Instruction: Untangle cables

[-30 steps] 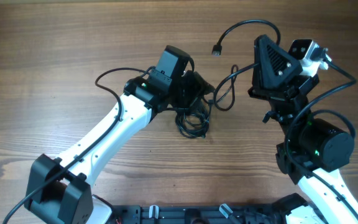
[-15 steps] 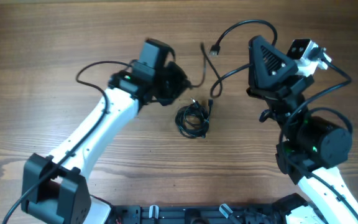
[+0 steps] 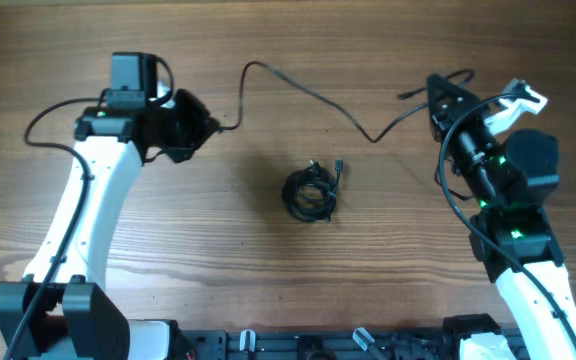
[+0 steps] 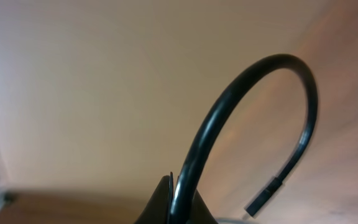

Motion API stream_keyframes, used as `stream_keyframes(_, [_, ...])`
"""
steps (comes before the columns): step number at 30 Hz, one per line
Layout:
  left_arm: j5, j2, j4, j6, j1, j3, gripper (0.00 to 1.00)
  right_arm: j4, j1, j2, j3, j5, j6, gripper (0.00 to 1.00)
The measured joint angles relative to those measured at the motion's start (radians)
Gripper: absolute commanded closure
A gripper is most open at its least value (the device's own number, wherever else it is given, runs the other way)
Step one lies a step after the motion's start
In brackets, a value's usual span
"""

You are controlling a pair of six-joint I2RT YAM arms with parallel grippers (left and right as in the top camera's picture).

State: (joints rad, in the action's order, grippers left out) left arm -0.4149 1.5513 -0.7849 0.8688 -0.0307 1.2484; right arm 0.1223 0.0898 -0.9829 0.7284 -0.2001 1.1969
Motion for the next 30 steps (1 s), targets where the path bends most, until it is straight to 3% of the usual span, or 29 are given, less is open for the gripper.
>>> stream_keyframes(6, [0.108, 0.0, -0.046, -0.016, 0.086, 0.0, 0.96, -0.166, -0.077, 0.0, 0.001, 0.045, -0.124, 0.95])
stream_keyframes(11, [0.3, -0.001, -0.107, -0.019, 0.103, 0.0, 0.96, -0.352, -0.079, -0.002, 0.0, 0.206, -0.175, 0.95])
stream_keyframes(18, [0.531, -0.001, -0.117, -0.019, 0.105, 0.0, 0.95, -0.371, -0.079, -0.081, 0.0, 0.312, -0.291, 0.96])
stream_keyframes(24, [0.589, -0.001, -0.121, -0.019, 0.208, 0.0, 0.96, -0.385, -0.079, -0.133, 0.0, 0.427, -0.331, 0.96])
stream_keyframes(30, [0.543, -0.001, -0.131, -0.019, 0.336, 0.0, 0.96, -0.385, -0.092, -0.134, 0.0, 0.474, -0.334, 0.96])
